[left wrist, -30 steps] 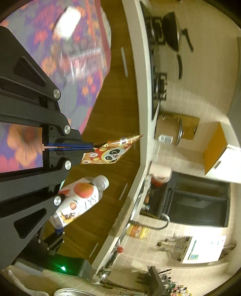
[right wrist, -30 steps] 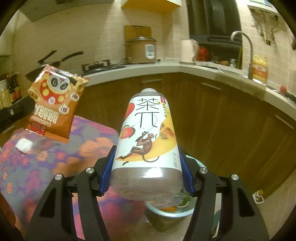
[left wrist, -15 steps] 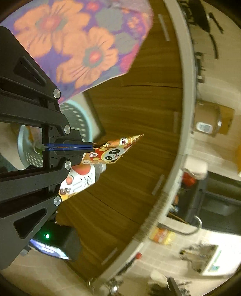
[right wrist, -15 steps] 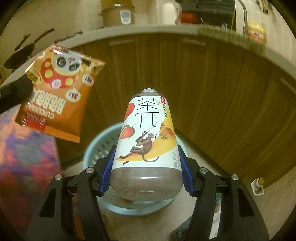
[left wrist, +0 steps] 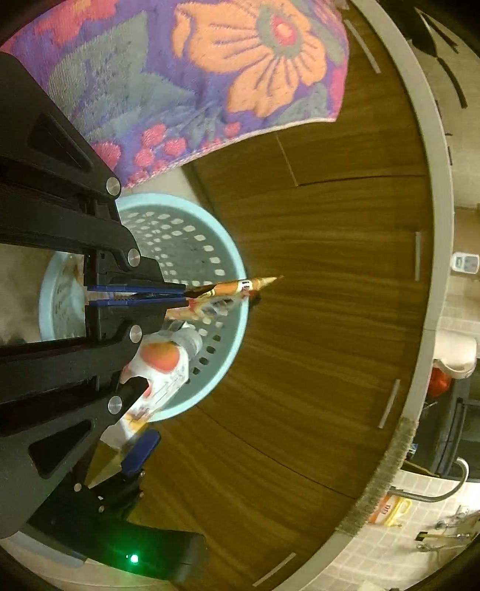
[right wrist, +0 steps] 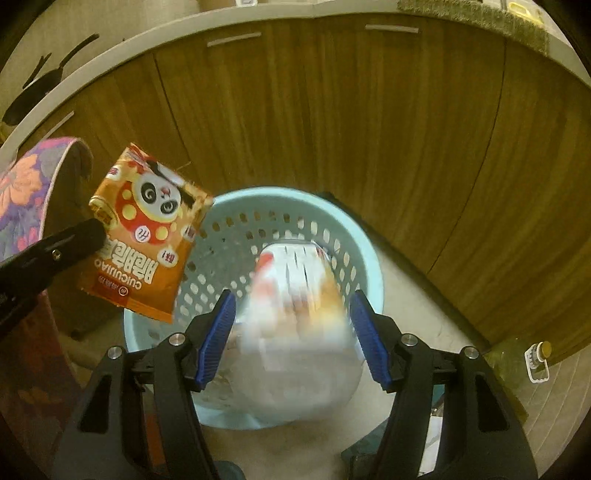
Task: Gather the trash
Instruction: 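Open both grippers to drop the bottle and snack bag into the basket, then move both grippers back to the table toward the tissue and plastic bag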
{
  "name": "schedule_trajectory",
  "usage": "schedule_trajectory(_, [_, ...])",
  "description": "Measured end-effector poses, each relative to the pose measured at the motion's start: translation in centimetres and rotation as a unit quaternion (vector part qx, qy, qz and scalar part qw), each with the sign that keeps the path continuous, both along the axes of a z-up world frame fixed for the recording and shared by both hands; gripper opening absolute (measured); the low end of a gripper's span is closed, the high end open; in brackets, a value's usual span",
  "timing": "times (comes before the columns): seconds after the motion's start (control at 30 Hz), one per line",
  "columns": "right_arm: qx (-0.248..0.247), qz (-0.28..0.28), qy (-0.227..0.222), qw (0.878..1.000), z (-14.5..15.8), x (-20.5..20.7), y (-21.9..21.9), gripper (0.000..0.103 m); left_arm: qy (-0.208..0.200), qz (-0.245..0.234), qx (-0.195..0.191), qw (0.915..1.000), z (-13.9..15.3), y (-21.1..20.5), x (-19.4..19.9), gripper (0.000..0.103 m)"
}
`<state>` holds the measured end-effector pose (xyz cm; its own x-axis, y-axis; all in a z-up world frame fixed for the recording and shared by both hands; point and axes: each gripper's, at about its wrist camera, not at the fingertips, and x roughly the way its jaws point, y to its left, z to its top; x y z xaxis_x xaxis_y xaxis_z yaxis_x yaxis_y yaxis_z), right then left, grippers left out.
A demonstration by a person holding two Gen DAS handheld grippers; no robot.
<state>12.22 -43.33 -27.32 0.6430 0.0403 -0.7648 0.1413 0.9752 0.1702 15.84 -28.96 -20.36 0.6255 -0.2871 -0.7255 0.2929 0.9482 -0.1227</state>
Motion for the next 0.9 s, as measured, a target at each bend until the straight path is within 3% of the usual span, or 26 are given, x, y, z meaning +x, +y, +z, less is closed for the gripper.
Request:
schedule_trajectory(0.23, [0.001,0.002,0.004,1.0,0.4,-0.2,0.0,0.062,-0.012,-0.008,-0.003,0.9999,1.2,0.0,-0.6,0.014])
schedule_trajectory(0.37, [0.001,-0.006,0.001,1.0,0.9,-0.6,-0.4,0.063,-0.021,-0.003,-0.013,0.9997,2.3,0.5,-1.1,0.028])
schedule_trajectory(0.5, [0.004,-0.019,-0.007,1.0,1.9,-1.7,-0.9,0.063,-0.027,-0.002,-0.029,0.9992,4.0,0.8,-1.5,0.031])
schedule_trajectory(0.57, [0.005,-0.023,-0.014,1.0,2.7,-2.0,-0.9,0.065,-0.031,-0.002,-0.04,0.9987,4.9,1.0,-1.9,0.038])
schedule_trajectory(0.9, [0.004,-0.016,-0.068,0.998,9.0,-2.0,1.1,0.069,-0.075,0.002,-0.086,0.9935,11.1,3.3,-4.6,0.052])
